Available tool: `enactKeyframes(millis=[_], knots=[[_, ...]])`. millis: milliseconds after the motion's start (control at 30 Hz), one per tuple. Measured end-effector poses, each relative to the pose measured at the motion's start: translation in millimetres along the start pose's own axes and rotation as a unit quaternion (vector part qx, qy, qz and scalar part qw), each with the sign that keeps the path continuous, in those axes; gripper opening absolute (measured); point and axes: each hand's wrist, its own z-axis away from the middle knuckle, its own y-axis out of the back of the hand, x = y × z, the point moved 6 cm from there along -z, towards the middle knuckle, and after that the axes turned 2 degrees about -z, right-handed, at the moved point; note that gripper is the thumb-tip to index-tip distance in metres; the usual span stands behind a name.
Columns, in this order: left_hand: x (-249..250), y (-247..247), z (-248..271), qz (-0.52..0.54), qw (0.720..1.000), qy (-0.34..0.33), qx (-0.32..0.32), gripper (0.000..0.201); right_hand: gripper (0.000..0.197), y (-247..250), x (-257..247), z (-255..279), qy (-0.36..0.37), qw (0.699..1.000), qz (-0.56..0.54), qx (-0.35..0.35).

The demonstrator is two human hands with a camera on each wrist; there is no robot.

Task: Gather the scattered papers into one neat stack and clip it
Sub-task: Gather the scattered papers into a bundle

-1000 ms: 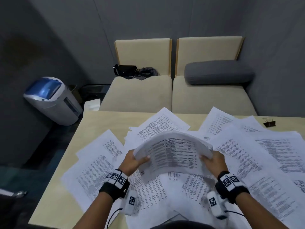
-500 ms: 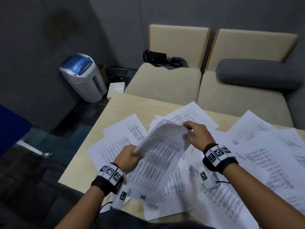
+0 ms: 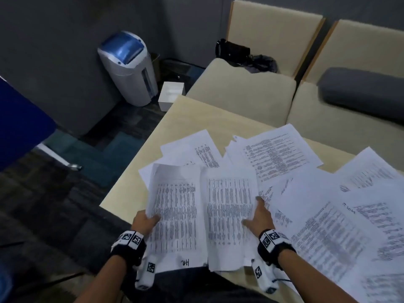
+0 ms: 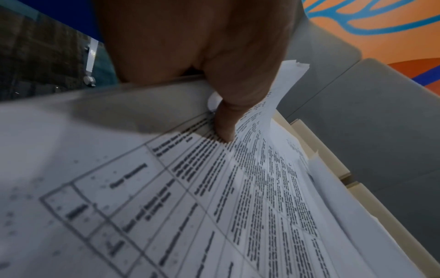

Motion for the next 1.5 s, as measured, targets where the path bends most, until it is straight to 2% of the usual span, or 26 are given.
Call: enactKeyframes(millis=[133, 300, 400, 467, 567, 633, 700, 767, 833, 900, 1000, 1067, 1100, 1133, 1200, 1267, 1300, 1400, 1467, 1500], knots=[[-2, -8, -8, 0.026, 0.999, -0.008, -0.027, 0.018, 0.081, 15, -29, 19, 0.085, 0.989, -0.114, 0.047], [-8, -7, -8, 0.075, 0.995, -0.002, -0.062, 0.026, 0.078, 81, -95, 50, 0.209, 0.946, -0.216, 0.122], [-16, -9, -13, 0.097, 0.992, 0.014, -0.081, 0.036, 0.078, 98, -115, 50, 0.226, 0.923, -0.286, 0.125], [-36, -18, -30, 0.113, 0.989, 0.026, -0.093, 0.051, 0.078, 87, -116, 40, 0.207, 0.923, -0.31, 0.1], [-34, -18, -33, 0.158, 0.982, 0.03, -0.095, 0.086, 0.078, 44, -108, 26, 0.172, 0.955, -0.238, 0.044], [-30, -15, -29, 0.195, 0.975, 0.042, -0.094, 0.091, 0.079, 5, -100, 20, 0.139, 0.978, -0.156, -0.001], [-30, -16, -32, 0.231, 0.966, 0.046, -0.105, 0.092, 0.079, -32, -96, 17, 0.12, 0.988, -0.084, -0.05], [-28, -17, -27, 0.247, 0.96, 0.056, -0.123, 0.103, 0.074, -67, -100, 21, 0.118, 0.986, -0.018, -0.115], [-26, -17, -26, 0.223, 0.965, 0.047, -0.126, 0.118, 0.068, -99, -103, 27, 0.137, 0.97, 0.07, -0.19], [-5, -7, -9, 0.194, 0.972, 0.024, -0.13, 0.123, 0.065, -114, -107, 27, 0.168, 0.951, 0.142, -0.216], [1, -5, -7, 0.239, 0.958, 0.022, -0.155, 0.12, 0.068, -110, -111, 14, 0.179, 0.945, 0.164, -0.22], [-17, -14, -22, 0.204, 0.965, 0.036, -0.161, 0.116, 0.068, -102, -114, 6, 0.182, 0.934, 0.177, -0.251], [-28, -20, -30, 0.173, 0.97, 0.047, -0.164, 0.109, 0.061, -95, -117, 0, 0.187, 0.931, 0.188, -0.25], [-37, -24, -37, 0.146, 0.975, 0.048, -0.163, 0.098, 0.049, -85, -121, -7, 0.195, 0.935, 0.192, -0.225], [-28, -19, -30, 0.122, 0.983, 0.018, -0.137, 0.066, 0.036, -59, -132, -30, 0.206, 0.956, 0.177, -0.11], [-18, -13, -17, 0.129, 0.985, 0.01, -0.115, 0.048, 0.049, -39, -136, -52, 0.179, 0.967, 0.178, -0.028], [-16, -12, -13, 0.139, 0.984, 0.012, -0.113, 0.045, 0.058, -35, -137, -60, 0.153, 0.972, 0.176, -0.021], [-18, -14, -12, 0.159, 0.981, 0.012, -0.113, 0.04, 0.076, -43, -142, -65, 0.089, 0.989, 0.092, -0.078], [-20, -14, -11, 0.189, 0.973, 0.033, -0.128, 0.039, 0.073, -52, -145, -60, 0.064, 0.99, 0.057, -0.114], [-21, -13, -10, 0.201, 0.97, 0.045, -0.132, 0.039, 0.066, -54, -146, -58, 0.059, 0.989, 0.074, -0.118]])
